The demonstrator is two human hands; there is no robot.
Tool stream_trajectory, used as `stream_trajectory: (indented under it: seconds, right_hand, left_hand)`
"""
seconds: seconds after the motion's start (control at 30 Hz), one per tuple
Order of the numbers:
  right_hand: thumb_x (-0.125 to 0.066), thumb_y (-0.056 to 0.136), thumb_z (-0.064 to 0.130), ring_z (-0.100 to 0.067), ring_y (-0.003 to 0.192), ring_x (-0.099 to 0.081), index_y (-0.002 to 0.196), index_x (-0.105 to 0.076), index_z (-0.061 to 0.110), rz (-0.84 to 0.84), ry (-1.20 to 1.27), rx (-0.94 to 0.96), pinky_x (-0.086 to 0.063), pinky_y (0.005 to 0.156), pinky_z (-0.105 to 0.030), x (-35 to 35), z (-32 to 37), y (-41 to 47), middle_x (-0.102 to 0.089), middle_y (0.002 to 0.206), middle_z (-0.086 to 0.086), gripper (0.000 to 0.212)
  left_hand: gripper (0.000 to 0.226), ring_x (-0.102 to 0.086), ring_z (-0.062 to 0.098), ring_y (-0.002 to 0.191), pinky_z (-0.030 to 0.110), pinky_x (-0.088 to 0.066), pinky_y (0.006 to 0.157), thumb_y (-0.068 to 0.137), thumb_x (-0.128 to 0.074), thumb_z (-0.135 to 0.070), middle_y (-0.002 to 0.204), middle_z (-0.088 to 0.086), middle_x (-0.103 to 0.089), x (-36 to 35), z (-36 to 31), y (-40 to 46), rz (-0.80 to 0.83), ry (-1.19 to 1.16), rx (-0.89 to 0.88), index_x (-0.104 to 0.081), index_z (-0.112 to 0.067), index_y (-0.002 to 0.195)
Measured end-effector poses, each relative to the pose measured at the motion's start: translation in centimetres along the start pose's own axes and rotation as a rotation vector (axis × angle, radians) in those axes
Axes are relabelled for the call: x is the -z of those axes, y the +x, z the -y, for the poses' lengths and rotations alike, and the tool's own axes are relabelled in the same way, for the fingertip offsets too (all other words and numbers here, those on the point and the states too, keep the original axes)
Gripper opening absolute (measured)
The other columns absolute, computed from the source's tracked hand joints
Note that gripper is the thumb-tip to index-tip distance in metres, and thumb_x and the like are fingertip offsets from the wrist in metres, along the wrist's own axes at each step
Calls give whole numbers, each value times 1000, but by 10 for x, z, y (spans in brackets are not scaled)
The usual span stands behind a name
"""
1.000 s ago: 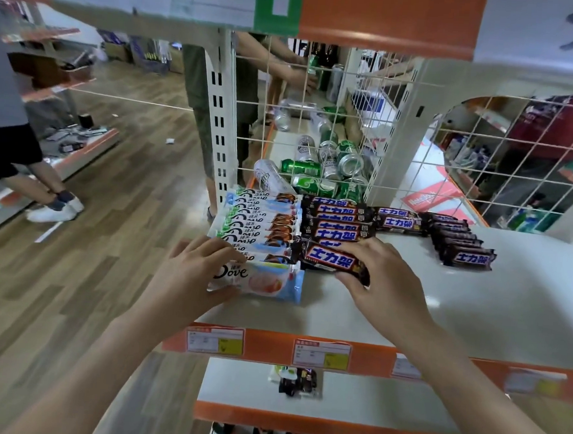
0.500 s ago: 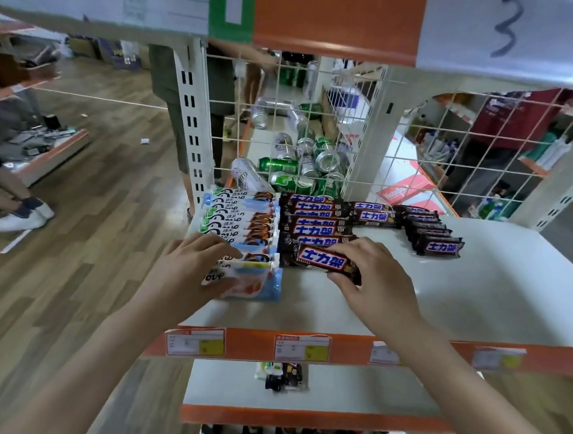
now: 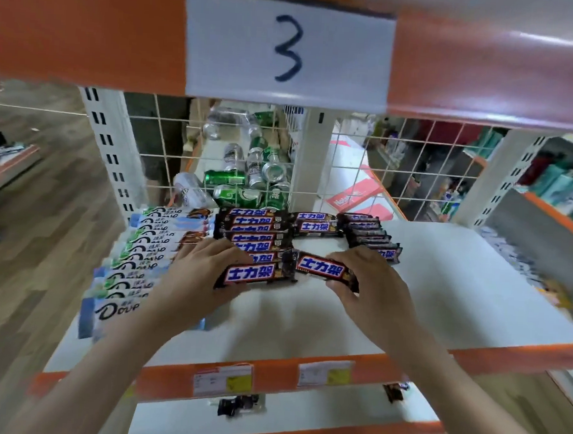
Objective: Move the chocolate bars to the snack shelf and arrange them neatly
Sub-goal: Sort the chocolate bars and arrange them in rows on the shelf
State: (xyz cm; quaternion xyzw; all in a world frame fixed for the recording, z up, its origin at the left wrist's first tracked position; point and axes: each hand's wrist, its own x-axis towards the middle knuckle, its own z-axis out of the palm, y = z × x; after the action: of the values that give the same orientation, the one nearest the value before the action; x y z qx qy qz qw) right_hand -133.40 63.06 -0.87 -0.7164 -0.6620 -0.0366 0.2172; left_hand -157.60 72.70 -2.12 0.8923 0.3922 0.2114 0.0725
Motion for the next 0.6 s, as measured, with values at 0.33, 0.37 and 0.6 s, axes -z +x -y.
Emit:
stream_trajectory:
  seconds: [0.33,0.37,0.6]
  right_hand:
    - [-64,84,32,-15,104,-51,116,-60,26,34,12,40,-43,83,-30,-5,-59,31,-57,106,8,33]
    - [-65,84,31,-15,106,-50,116,-60,26,39,14,50,-44,85,-31,-7,-63,35,-57,108,7,33]
    - [-56,88,39,-13,113,-48,122,-53,31,80,-119,142,-28,101,-35,-24,-75,76,-54,118,9,35]
  left_hand:
    - [51,-39,12,124,31,-26,100,80,-64,-48,131,-13,-48,-37,-43,62,31,10,6,-50,-34,127]
    - [52,-39,12,125,32,-27,101,80,-65,-47,131,-13,-48,-40,-44,67,35,23,14,-49,-34,128]
    - [55,-36,13,128,36,-27,103,81,-64,-45,135,-10,-46,-50,-46,96,7,62,114,-44,-33,131]
